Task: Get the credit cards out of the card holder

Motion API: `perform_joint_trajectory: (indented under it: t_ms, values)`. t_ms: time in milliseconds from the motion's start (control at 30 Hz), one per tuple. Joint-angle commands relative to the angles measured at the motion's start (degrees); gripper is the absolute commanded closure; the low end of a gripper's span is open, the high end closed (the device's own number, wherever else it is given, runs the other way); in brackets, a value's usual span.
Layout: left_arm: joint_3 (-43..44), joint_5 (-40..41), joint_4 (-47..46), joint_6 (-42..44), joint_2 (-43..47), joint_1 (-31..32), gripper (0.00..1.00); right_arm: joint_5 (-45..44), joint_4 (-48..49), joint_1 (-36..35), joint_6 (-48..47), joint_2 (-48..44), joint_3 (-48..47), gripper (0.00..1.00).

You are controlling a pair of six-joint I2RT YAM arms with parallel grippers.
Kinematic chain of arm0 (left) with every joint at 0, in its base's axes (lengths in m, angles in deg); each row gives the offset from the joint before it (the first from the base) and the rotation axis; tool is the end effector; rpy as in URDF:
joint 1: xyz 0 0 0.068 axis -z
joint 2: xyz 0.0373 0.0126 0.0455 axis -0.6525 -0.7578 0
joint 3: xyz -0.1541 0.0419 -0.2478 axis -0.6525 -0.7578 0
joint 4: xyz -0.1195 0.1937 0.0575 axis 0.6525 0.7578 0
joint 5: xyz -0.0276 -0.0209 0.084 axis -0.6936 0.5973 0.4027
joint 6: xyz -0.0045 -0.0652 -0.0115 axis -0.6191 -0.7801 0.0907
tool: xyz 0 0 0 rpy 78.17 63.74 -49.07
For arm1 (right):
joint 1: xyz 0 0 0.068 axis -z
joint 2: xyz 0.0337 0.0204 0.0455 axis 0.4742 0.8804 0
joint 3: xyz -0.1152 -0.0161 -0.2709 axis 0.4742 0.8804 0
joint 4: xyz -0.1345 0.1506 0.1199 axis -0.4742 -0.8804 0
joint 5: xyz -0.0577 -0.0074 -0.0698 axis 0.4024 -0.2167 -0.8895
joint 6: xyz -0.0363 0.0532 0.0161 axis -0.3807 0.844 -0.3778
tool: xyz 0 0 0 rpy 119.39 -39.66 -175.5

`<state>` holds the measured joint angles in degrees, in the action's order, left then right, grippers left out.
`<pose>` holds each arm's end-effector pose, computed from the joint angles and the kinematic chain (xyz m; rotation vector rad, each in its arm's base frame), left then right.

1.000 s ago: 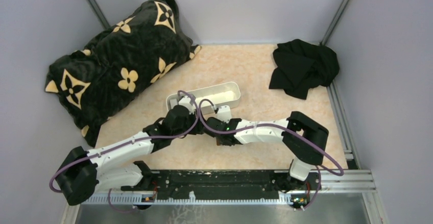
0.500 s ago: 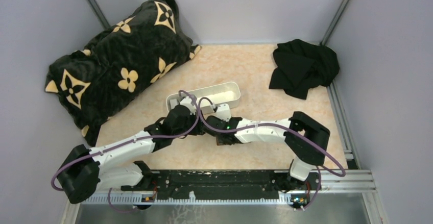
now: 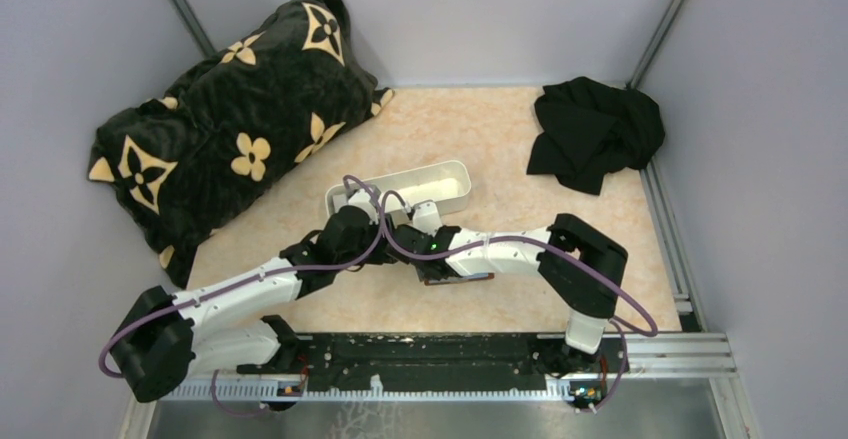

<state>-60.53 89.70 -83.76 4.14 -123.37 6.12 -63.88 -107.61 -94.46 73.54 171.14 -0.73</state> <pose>0.1471 -0.1496 0.2276 0.1520 2.2475 -0.7166 0.1521 0.2798 0.1959 -0.3919 2.5036 -0.0382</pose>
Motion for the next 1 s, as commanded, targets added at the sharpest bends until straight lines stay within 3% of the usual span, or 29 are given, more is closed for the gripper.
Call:
perform_joint_trajectory:
  t_ms: [0, 567, 967]
  values:
    - [-0.30, -0.11, -0.09, 1.33, 0.97, 0.08, 0.44, -0.13, -0.92, -0.25, -1.73, 1.54, -2.55, 0.56]
    - [-0.38, -0.66, -0.34, 1.32, 0.45, -0.27, 0.44, 4.08, 3.23, -0.46, -2.85, 1.43, -1.09, 0.52]
    - [-0.41, -0.64, -0.14, 1.33, 0.60, -0.45, 0.44, 2.83, 0.56, -0.52, -3.25, 2.97, -1.05, 0.52]
